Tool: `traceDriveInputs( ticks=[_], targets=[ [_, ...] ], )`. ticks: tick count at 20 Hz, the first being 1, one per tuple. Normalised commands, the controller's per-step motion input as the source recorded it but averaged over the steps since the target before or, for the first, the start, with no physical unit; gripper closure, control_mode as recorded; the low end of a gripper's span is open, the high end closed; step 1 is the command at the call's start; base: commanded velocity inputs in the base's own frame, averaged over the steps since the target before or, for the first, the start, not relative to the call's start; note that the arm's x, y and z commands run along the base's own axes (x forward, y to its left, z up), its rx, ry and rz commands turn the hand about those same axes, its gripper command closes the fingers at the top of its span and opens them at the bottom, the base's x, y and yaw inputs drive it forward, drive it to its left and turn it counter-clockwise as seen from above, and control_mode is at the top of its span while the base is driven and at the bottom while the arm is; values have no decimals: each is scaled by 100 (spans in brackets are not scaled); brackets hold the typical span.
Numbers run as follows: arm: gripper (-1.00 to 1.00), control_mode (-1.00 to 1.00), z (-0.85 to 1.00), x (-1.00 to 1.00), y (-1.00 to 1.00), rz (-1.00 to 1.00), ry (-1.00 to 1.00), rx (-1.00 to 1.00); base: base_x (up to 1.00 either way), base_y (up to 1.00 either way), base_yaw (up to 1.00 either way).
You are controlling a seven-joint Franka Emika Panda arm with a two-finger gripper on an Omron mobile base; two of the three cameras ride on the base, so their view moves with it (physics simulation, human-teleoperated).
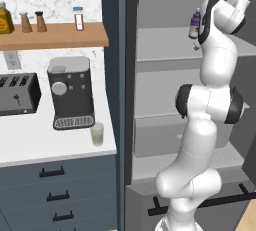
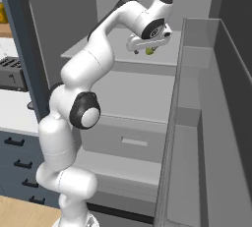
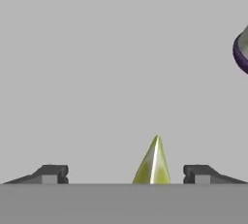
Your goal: Grab a lemon wedge from the fridge and one ice cube from the ice bowl, and put them in the glass of lemonade.
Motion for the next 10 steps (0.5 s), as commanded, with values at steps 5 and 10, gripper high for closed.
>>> traceDriveInputs(
  ticks=[5, 10],
  targets=[
    [100, -100, 0, 0, 4, 4, 0, 0, 0, 0, 0],
    [100, -100, 0, 0, 2, 2, 0, 0, 0, 0, 0]
  ],
)
